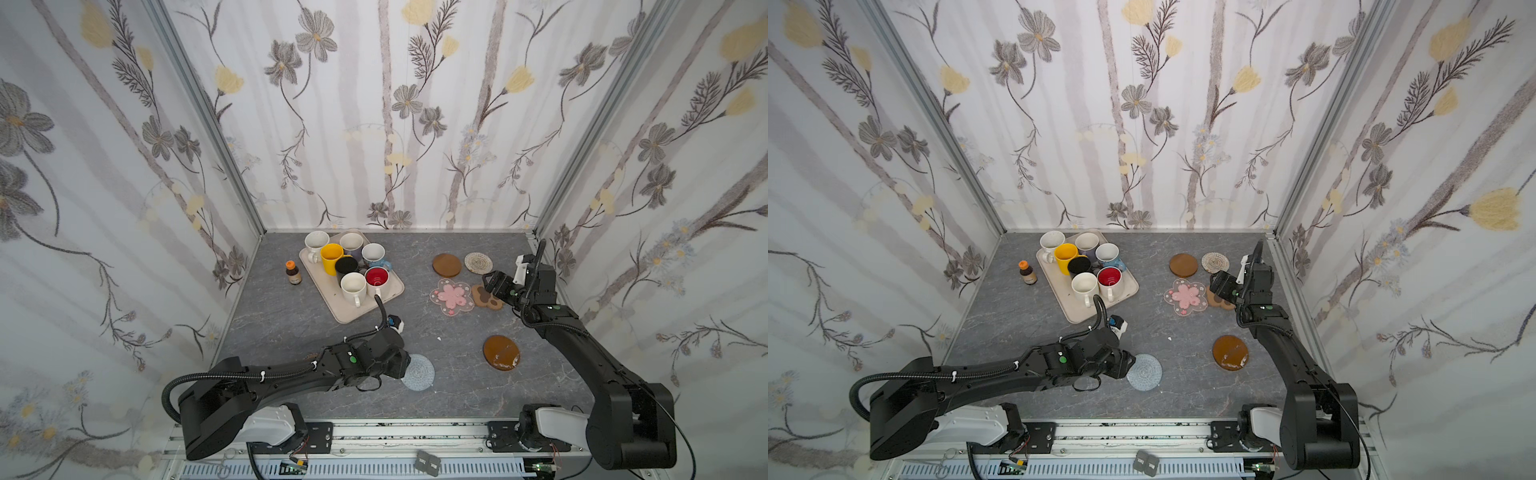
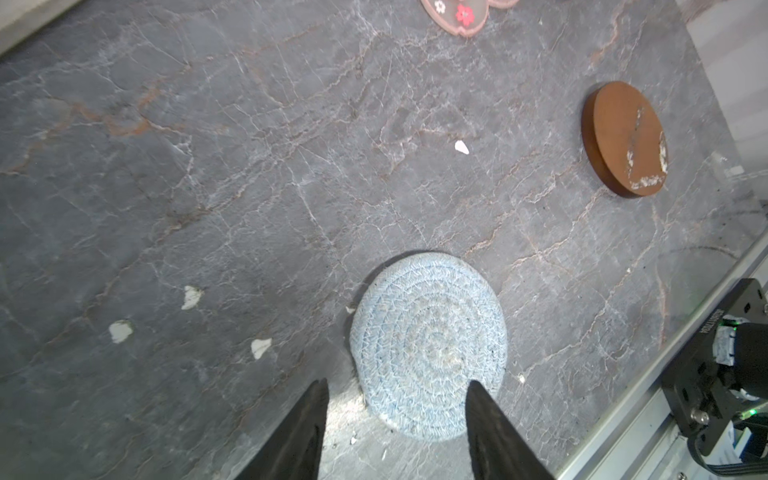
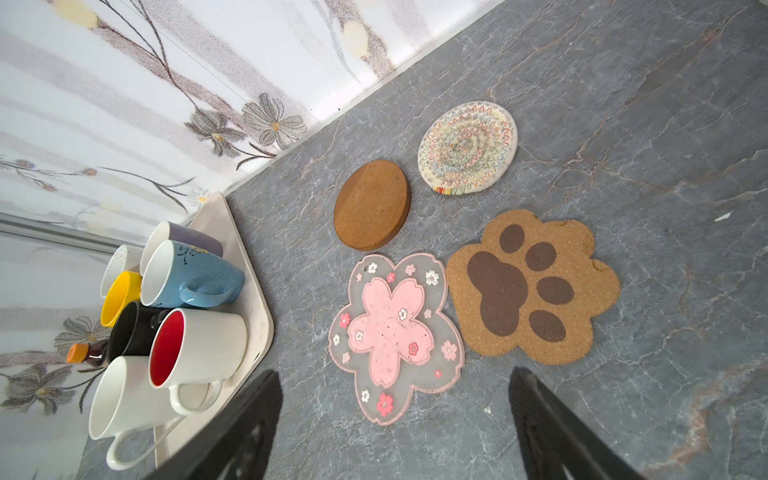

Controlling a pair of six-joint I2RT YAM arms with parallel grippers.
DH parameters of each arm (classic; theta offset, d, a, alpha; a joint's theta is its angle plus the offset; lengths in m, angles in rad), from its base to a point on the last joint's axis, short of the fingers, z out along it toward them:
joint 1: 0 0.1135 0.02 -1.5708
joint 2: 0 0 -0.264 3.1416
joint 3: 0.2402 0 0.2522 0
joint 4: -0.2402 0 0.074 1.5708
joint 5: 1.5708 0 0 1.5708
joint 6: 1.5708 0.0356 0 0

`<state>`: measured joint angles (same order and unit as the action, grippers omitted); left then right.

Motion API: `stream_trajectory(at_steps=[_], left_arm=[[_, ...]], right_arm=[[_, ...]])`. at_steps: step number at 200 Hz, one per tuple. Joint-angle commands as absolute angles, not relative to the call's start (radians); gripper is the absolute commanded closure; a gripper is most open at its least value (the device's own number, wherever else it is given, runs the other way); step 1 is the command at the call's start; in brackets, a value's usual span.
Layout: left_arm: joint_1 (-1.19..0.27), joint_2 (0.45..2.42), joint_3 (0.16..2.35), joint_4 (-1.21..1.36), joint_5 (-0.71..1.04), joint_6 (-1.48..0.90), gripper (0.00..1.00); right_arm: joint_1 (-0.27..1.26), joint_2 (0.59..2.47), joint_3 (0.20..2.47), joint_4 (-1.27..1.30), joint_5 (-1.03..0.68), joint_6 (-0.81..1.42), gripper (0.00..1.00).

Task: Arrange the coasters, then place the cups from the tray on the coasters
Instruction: 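Push the light-blue woven coaster with the left gripper while the right arm draws back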

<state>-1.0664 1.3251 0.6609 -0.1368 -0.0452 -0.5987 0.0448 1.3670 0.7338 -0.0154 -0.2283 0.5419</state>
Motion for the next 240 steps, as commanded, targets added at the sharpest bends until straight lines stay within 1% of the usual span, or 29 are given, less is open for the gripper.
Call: stream_trajectory(at_steps=[1, 20, 61, 132, 169, 240], left_arm=[[-1.096, 1.413, 0.713, -0.21, -0.078, -0.599, 0.5], [-1.113, 1.498, 0.767, -0.233, -0.07, -0.594, 0.54], [-1.141, 1.622, 0.864, -0.245, -0.045, -0.586, 0.53], [-1.145, 1.817, 1.0, -0.27, -0.046, -0.567, 0.54], [-1.128, 1.912, 1.104, -0.27, -0.059, -0.548, 0.5], [-1.072, 2.104, 1.351, -0.267, -0.036, -0.494, 0.5]], right_arm=[[0.046, 1.3, 0.644, 0.097, -0.261, 0.565, 0.13], [0.048, 1.245, 0.561, 0.18, -0.293, 0.6, 0.12], [0.046, 1.23, 0.528, 0.187, -0.327, 0.591, 0.1], [0.033, 1.157, 0.485, 0.227, -0.367, 0.625, 0.08], [0.015, 1.119, 0.465, 0.231, -0.376, 0.64, 0.07], [-0.007, 1.086, 0.454, 0.222, -0.378, 0.652, 0.07]])
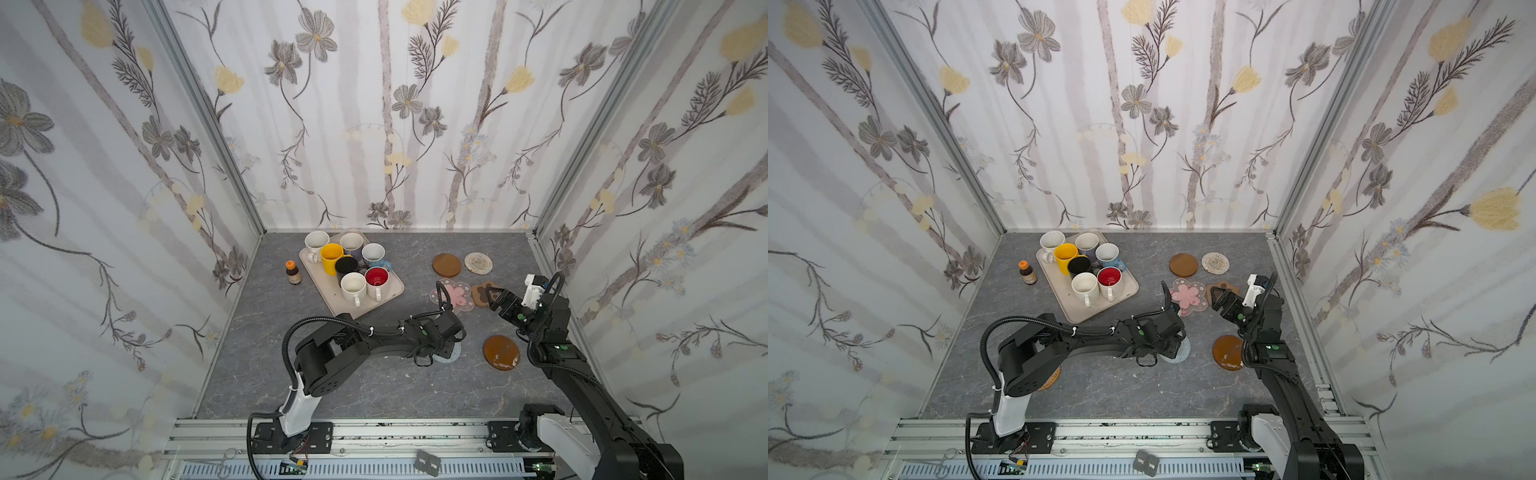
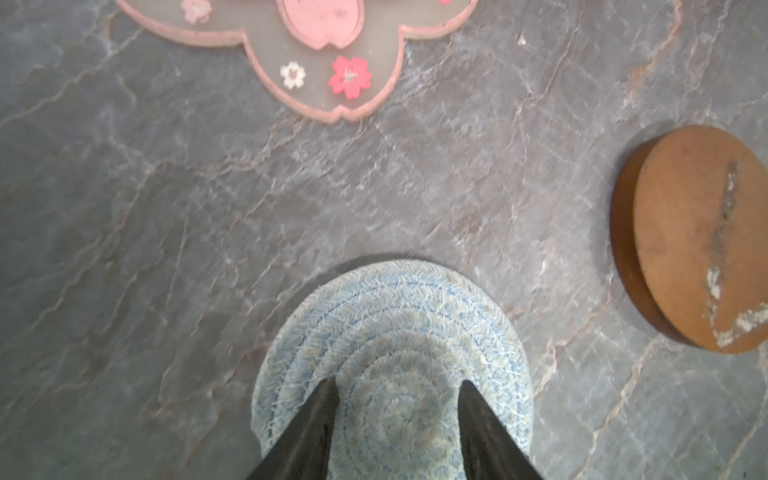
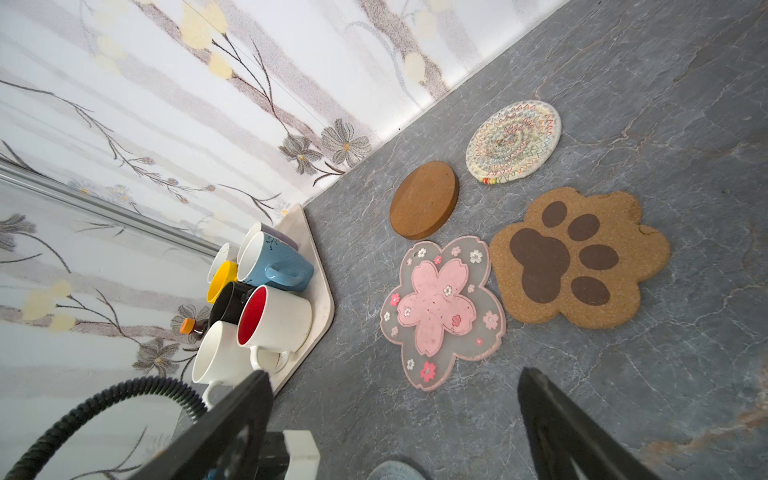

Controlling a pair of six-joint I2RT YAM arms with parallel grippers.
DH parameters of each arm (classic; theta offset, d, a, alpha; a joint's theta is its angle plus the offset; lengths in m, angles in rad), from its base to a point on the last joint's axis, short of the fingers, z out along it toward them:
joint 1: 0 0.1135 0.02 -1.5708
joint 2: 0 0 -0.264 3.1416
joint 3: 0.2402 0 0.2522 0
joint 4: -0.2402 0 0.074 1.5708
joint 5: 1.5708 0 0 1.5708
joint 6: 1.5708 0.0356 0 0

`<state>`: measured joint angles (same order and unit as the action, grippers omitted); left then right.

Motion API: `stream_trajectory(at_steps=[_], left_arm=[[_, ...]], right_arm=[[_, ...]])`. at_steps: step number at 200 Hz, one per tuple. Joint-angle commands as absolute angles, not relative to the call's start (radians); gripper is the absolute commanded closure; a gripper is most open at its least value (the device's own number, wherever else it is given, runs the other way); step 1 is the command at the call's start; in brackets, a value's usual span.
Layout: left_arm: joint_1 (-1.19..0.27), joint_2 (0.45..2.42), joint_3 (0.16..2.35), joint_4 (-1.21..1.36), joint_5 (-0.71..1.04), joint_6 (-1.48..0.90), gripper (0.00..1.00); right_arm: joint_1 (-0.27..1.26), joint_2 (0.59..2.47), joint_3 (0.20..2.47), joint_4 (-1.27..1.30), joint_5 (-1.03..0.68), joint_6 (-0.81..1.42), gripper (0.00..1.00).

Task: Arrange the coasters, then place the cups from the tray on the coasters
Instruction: 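Push the light-blue woven coaster with the left gripper while the right arm draws back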

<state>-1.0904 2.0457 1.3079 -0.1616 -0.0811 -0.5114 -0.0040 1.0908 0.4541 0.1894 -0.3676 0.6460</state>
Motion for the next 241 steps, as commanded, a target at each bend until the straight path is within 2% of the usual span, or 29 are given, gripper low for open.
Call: stream_trajectory(at_steps=[1, 36, 70, 94, 110, 136, 146, 176, 201, 241], left_arm=[[-1.071, 2.106, 1.353, -0.267, -0.036, -0.494, 0.5], [-1.03, 2.144, 1.393, -0.266, -0.041, -0.487, 0.49], [-1.001, 2.16, 1.43, -0.264, -0.035, -0.473, 0.42], [-0.999, 2.153, 1.445, -0.264, -0.022, -0.464, 0.31], [-0.999, 2.133, 1.441, -0.263, -0.022, -0.468, 0.2], [-1.0, 2.083, 1.424, -0.262, -0.042, -0.471, 0.09], [-1.0, 2.057, 1.413, -0.26, -0.055, -0.473, 0.0], [-1.002, 1.951, 1.37, -0.25, -0.095, -0.47, 0.0], [-1.003, 1.826, 1.301, -0.229, -0.132, -0.465, 0.0], [-0.999, 1.613, 1.067, -0.17, -0.158, -0.477, 0.0]], right_arm=[[-0.007, 1.085, 0.454, 0.222, -0.378, 0.651, 0.07], [-0.009, 1.091, 0.453, 0.221, -0.383, 0.651, 0.07], [-0.008, 1.104, 0.455, 0.222, -0.386, 0.648, 0.07], [-0.008, 1.107, 0.458, 0.211, -0.393, 0.641, 0.07], [0.001, 1.111, 0.453, 0.194, -0.417, 0.626, 0.07], [0.02, 1.082, 0.436, 0.127, -0.395, 0.6, 0.08], [0.021, 1.059, 0.43, 0.094, -0.379, 0.587, 0.08], [0.027, 1.017, 0.432, -0.018, -0.346, 0.562, 0.08], [0.031, 0.975, 0.374, -0.024, -0.39, 0.63, 0.08], [0.041, 0.87, 0.333, -0.094, -0.361, 0.699, 0.08]])
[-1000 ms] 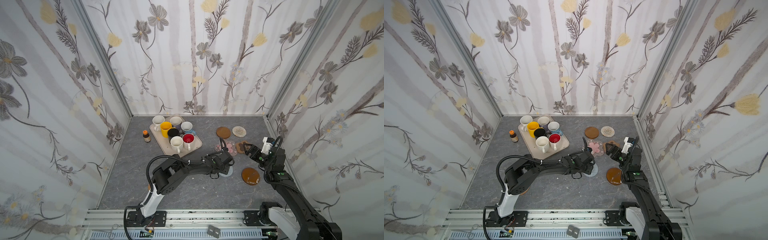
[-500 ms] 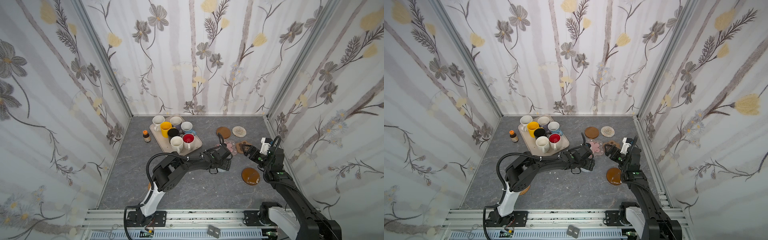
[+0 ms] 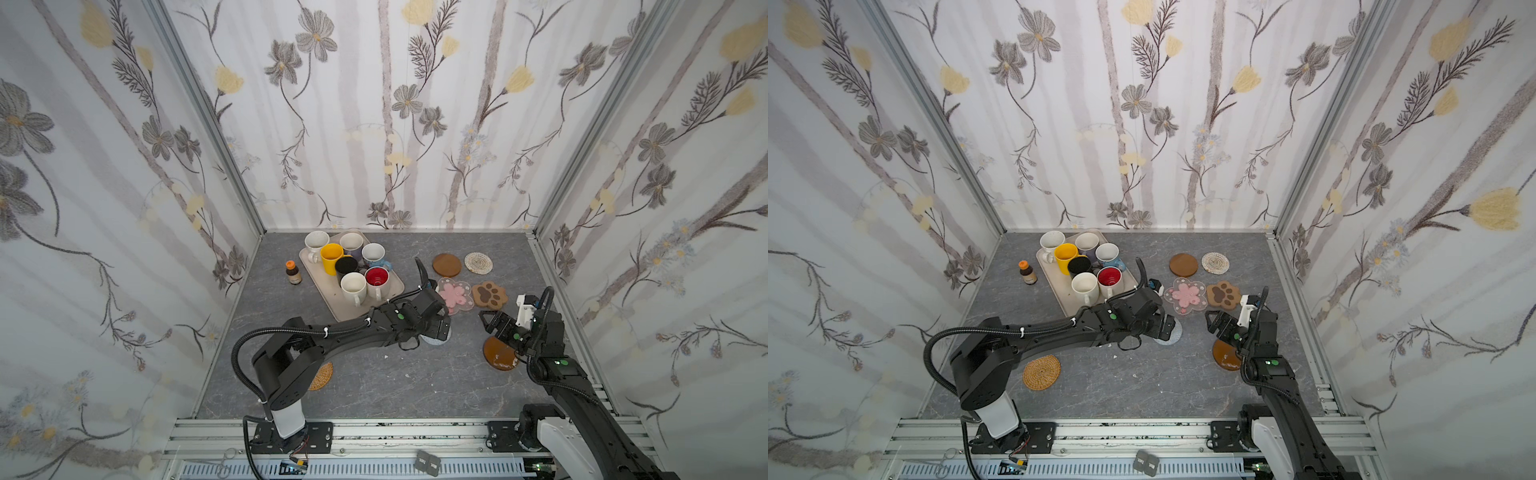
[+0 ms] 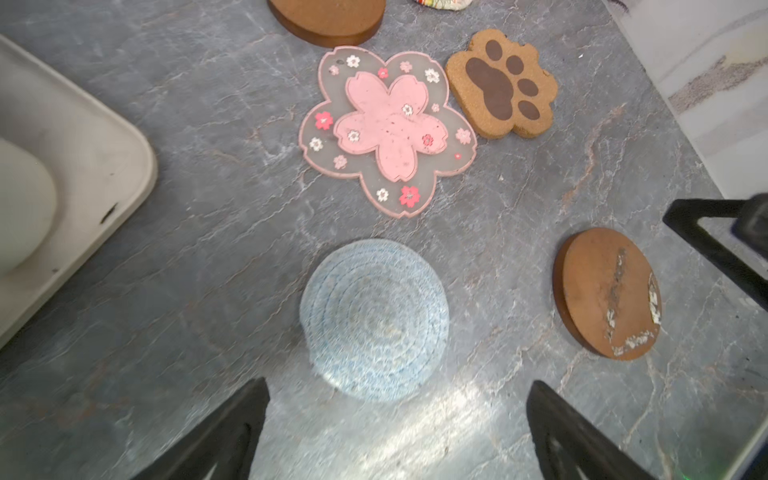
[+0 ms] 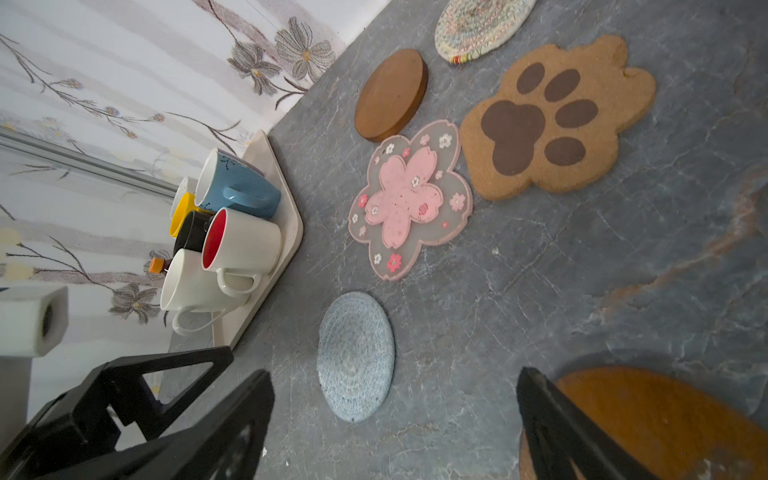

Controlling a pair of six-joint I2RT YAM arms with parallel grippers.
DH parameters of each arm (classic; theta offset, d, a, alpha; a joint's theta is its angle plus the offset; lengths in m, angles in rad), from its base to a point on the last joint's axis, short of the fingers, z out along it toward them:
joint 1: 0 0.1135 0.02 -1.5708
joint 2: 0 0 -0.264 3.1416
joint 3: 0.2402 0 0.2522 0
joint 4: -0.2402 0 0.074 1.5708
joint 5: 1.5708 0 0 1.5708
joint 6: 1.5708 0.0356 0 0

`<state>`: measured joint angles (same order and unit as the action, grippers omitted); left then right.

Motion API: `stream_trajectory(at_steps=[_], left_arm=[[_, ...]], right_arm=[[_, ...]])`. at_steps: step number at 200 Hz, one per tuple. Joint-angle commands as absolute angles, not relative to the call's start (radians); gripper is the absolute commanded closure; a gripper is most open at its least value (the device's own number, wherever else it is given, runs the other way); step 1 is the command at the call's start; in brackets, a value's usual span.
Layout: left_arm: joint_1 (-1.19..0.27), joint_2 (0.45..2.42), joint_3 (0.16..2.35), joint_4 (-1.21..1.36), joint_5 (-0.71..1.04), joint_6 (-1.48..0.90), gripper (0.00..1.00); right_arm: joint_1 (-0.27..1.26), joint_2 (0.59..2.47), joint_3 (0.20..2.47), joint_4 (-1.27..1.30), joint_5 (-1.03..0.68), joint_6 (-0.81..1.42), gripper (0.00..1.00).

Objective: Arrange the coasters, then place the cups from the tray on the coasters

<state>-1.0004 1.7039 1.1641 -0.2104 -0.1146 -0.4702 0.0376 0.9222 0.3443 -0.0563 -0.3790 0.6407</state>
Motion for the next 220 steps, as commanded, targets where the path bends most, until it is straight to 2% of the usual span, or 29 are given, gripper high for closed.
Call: stream_trajectory(at_steps=[1, 53, 113, 220], left_arm=[[-0.999, 1.607, 1.06, -0.168, -0.158, -0.477, 0.0], [-0.997, 1.424, 0.781, -0.049, -0.145, -0.541, 0.0], [-0.996, 1.29, 0.599, 0.015, -0.163, -0.584, 0.0], [-0.976, 1.271, 0.496, 0.095, -0.155, -0.595, 0.0]], right_arm=[[0.041, 0.868, 0.333, -0.096, -0.36, 0.699, 0.08], [0.062, 0.822, 0.319, -0.21, -0.344, 0.735, 0.08], [0.081, 0.825, 0.254, -0.194, -0.368, 0.851, 0.09], [0.097, 0.865, 0.204, -0.197, -0.326, 0.938, 0.08]])
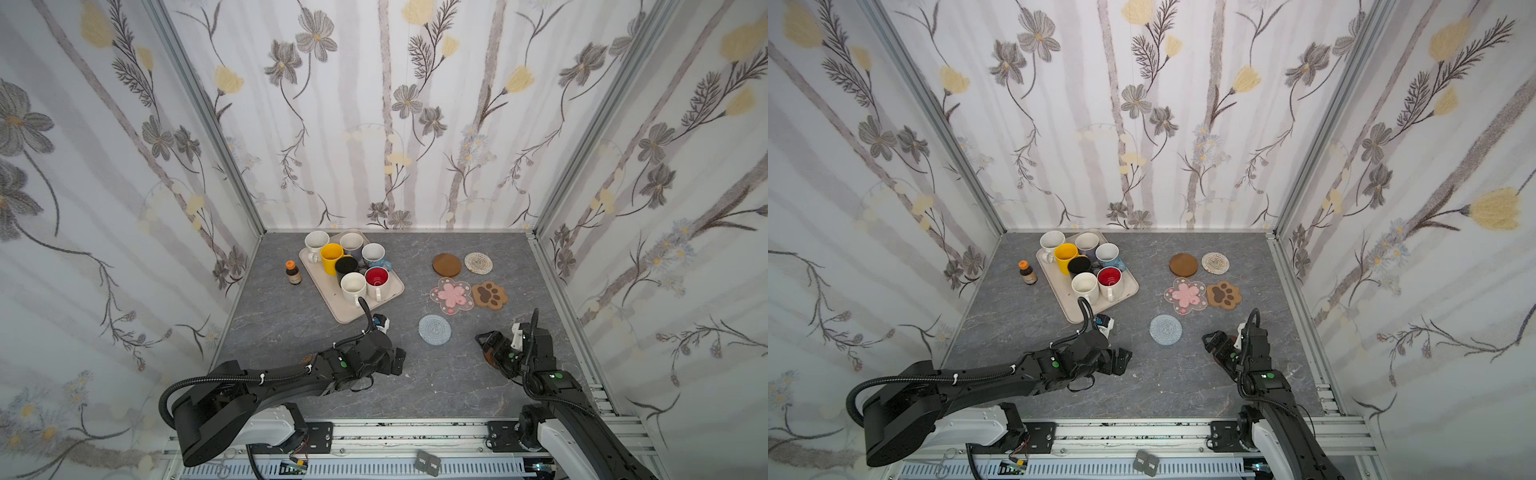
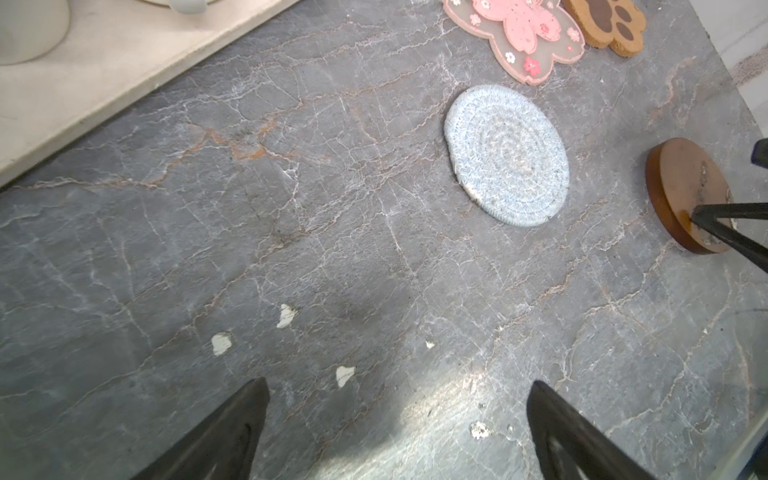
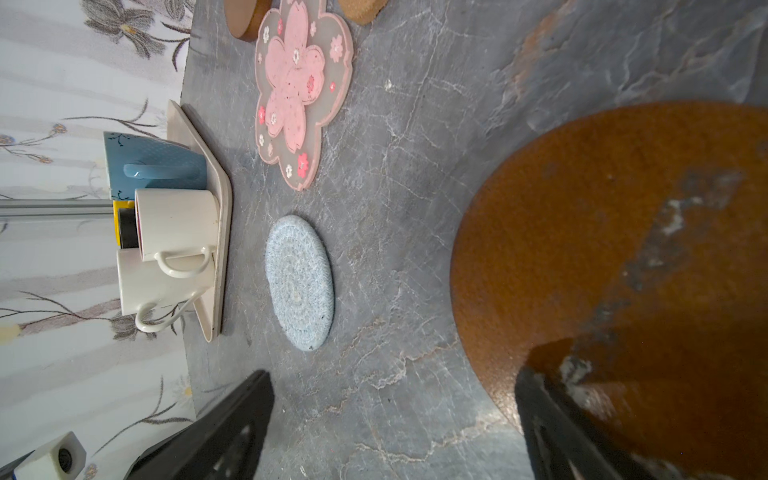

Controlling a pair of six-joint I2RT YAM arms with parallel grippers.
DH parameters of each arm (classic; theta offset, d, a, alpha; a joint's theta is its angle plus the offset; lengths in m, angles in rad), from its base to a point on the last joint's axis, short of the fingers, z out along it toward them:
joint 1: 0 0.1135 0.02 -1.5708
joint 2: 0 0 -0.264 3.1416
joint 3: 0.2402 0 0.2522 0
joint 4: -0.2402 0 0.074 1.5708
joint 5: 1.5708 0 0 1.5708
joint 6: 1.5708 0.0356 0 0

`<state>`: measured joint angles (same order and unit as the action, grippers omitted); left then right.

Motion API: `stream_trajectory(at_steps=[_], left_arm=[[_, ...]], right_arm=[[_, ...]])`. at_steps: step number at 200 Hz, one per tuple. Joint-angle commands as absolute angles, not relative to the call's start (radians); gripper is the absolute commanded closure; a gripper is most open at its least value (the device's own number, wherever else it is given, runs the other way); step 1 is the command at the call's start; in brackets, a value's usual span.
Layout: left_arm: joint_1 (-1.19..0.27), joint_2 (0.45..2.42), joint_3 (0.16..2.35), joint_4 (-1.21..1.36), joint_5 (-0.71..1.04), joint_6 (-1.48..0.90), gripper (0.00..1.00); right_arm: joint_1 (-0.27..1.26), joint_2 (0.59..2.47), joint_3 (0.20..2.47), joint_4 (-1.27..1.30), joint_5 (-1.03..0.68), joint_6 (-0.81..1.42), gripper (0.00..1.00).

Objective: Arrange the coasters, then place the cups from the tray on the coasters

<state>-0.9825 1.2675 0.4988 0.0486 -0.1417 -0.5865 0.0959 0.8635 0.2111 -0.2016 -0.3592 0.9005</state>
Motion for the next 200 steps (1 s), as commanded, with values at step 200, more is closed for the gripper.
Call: stream_trajectory(at_steps=[200], left_arm=[[-0.917, 1.308, 0.488, 0.213, -0.083, -0.553, 0.0]], right_arm=[[0.11, 0.751, 0.363, -0.706, -0.039, 0.984, 0.0]])
